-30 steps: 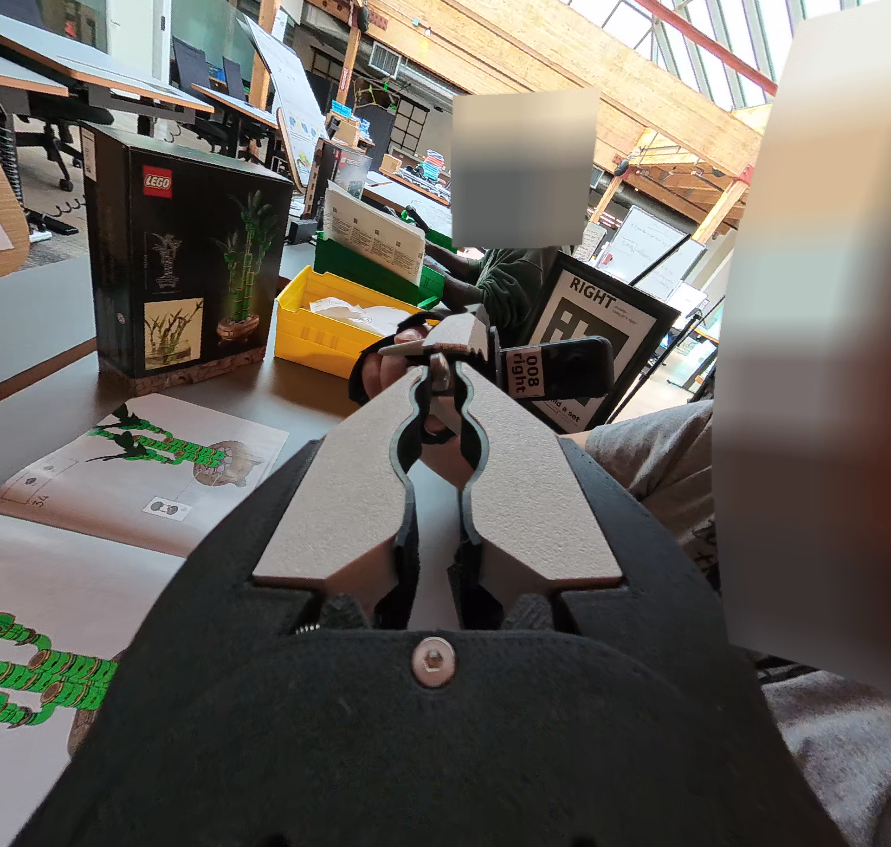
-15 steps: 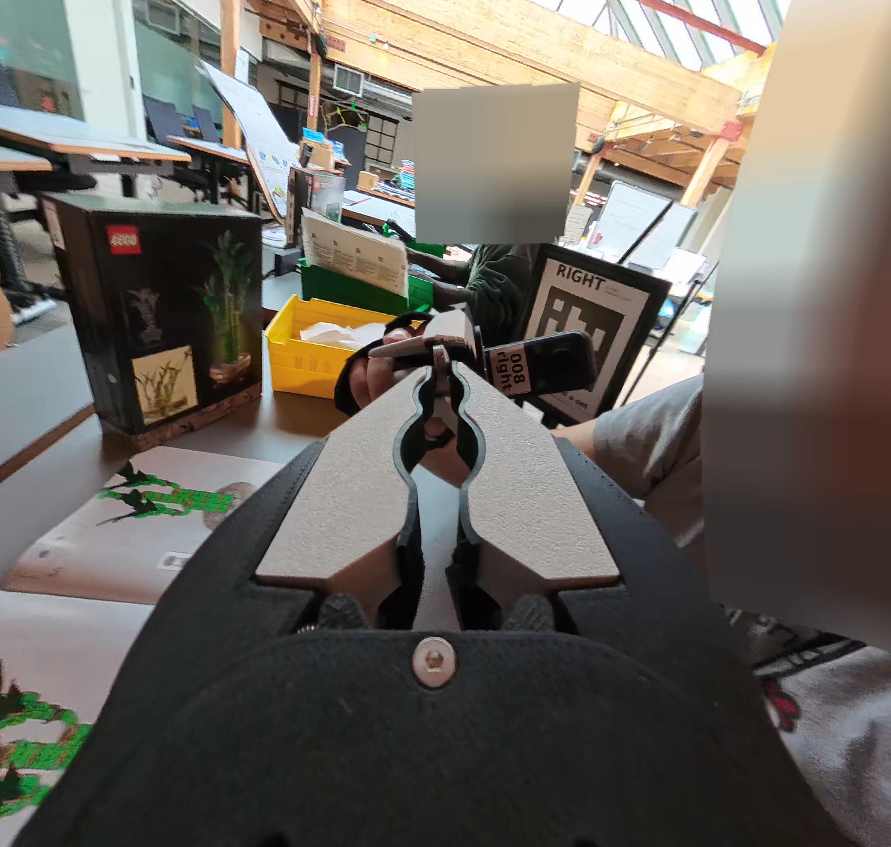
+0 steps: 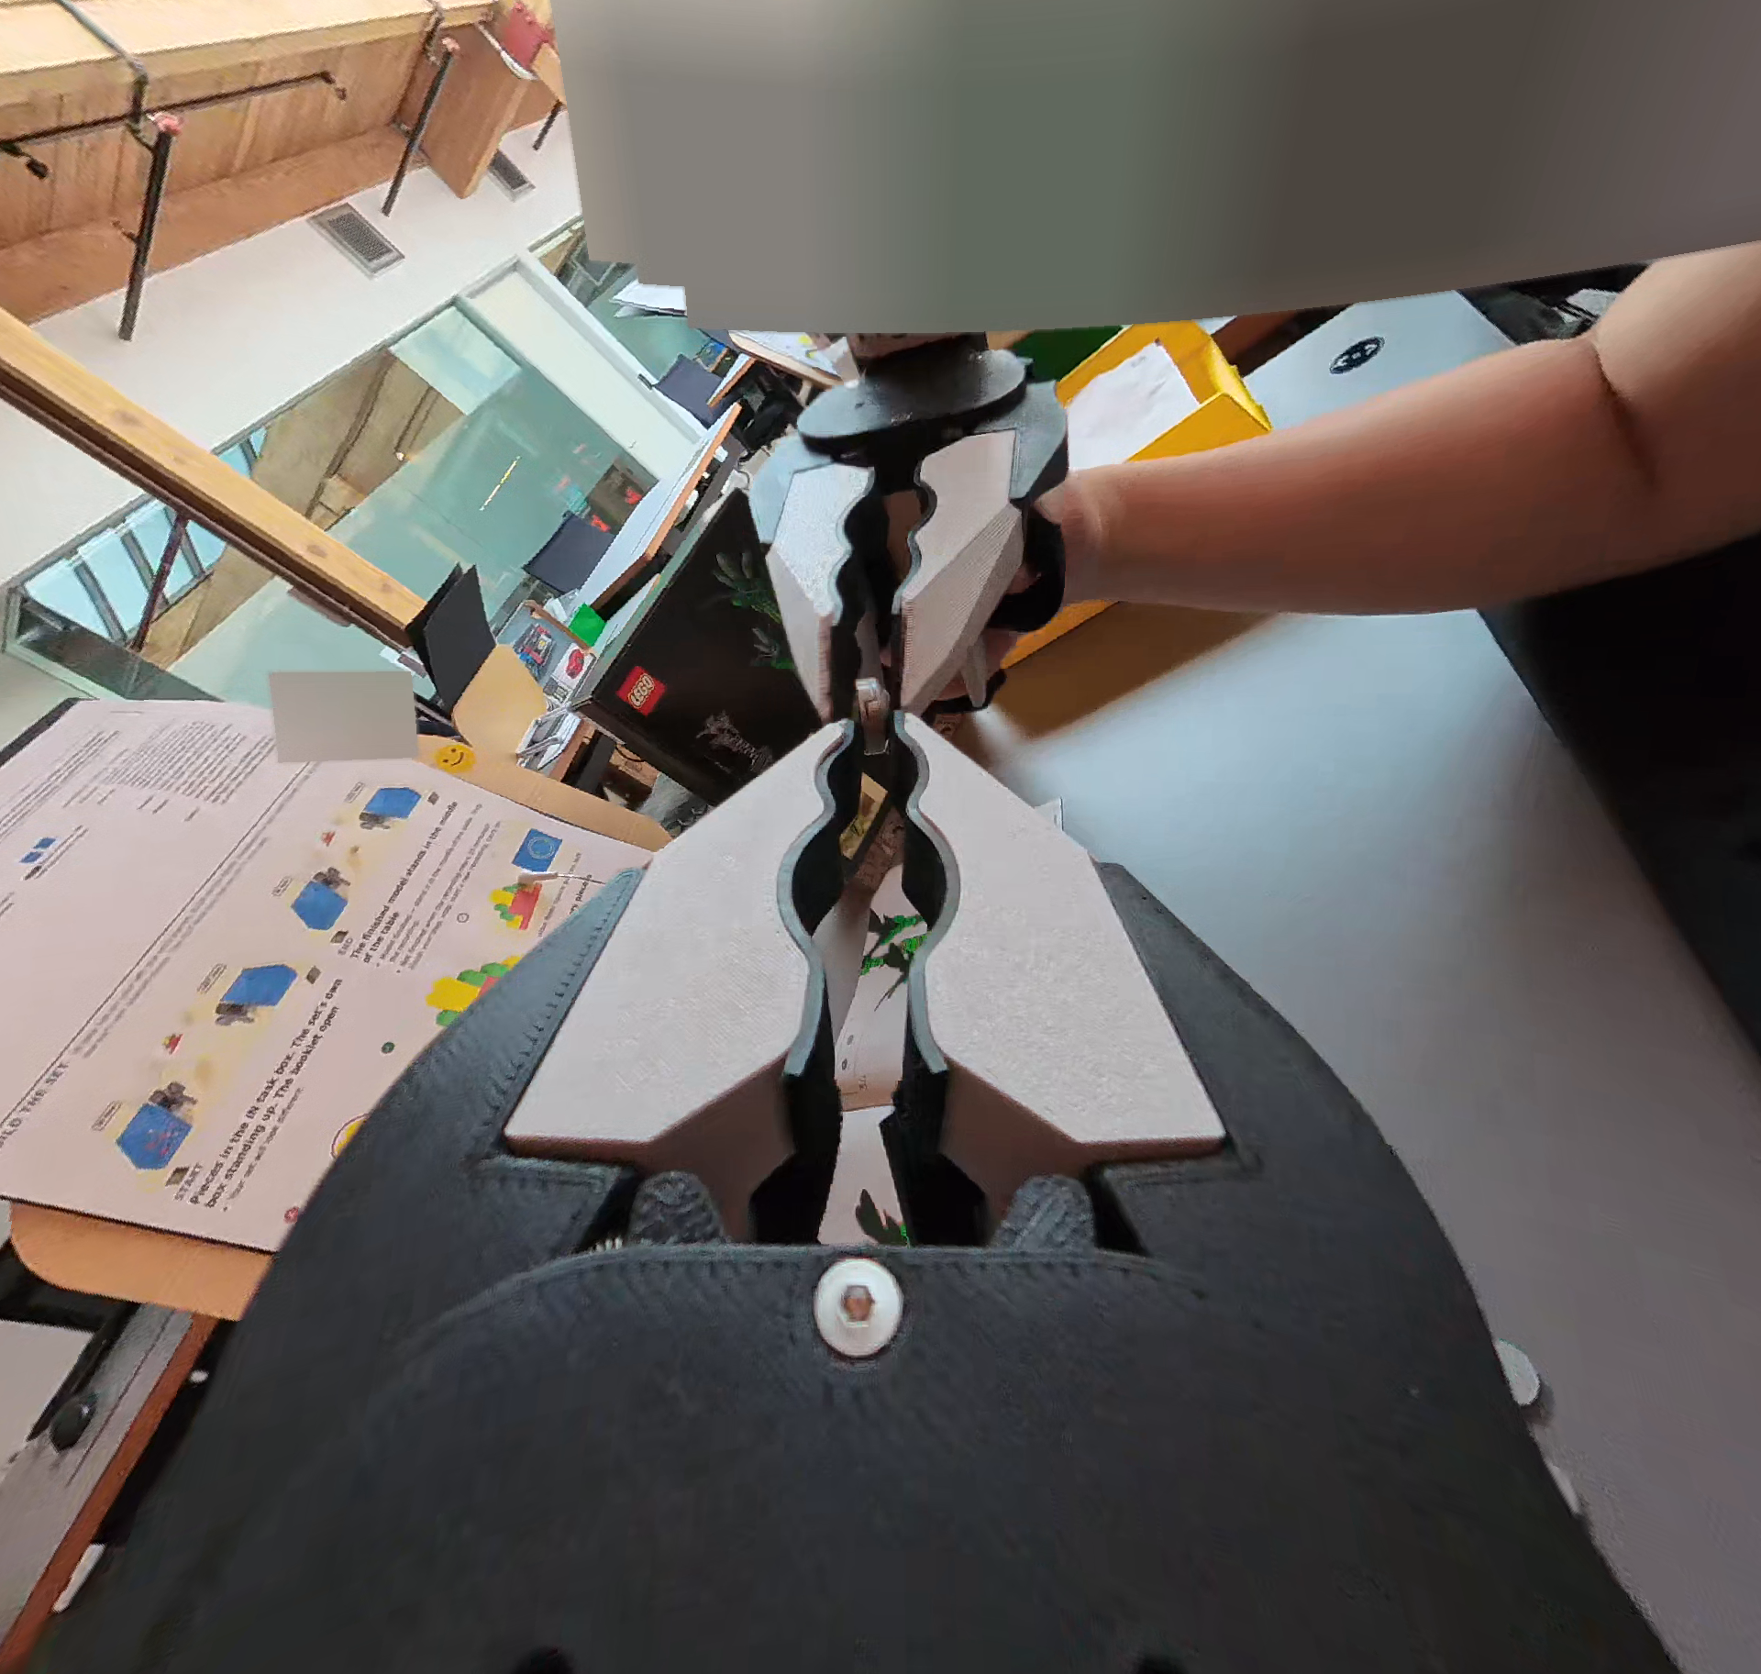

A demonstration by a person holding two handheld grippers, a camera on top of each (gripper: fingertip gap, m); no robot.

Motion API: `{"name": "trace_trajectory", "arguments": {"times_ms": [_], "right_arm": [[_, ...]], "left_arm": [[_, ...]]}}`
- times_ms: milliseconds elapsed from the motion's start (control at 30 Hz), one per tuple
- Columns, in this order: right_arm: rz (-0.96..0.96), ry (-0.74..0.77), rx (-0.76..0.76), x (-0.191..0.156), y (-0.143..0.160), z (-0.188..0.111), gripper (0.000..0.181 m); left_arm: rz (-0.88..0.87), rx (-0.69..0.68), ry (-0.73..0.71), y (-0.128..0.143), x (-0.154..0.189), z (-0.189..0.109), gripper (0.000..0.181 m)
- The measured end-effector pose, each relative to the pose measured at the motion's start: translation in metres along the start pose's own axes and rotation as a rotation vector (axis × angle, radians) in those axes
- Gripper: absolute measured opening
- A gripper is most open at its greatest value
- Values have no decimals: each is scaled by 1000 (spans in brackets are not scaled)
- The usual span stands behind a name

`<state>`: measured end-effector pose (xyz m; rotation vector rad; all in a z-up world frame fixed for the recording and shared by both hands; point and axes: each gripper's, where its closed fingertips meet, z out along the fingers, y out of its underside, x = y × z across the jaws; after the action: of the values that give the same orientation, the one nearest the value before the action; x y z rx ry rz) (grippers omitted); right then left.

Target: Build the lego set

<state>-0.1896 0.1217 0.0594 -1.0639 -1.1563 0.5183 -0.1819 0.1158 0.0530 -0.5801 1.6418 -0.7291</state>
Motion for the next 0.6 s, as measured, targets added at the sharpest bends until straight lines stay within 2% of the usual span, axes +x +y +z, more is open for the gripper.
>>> {"name": "trace_trajectory", "arguments": {"times_ms": [300,500,600], "right_arm": [[-48,-51,-44,-13,1,3,6],[-79,-43,-6,-14,-7,3,6],[-78,-49,-2,-15,-7,3,6]], "left_arm": [[35,5,58,-1,12,-3,3],[93,34,-9,-8,11,-6,3],[62,40,2,-10,12,-6,3]]}}
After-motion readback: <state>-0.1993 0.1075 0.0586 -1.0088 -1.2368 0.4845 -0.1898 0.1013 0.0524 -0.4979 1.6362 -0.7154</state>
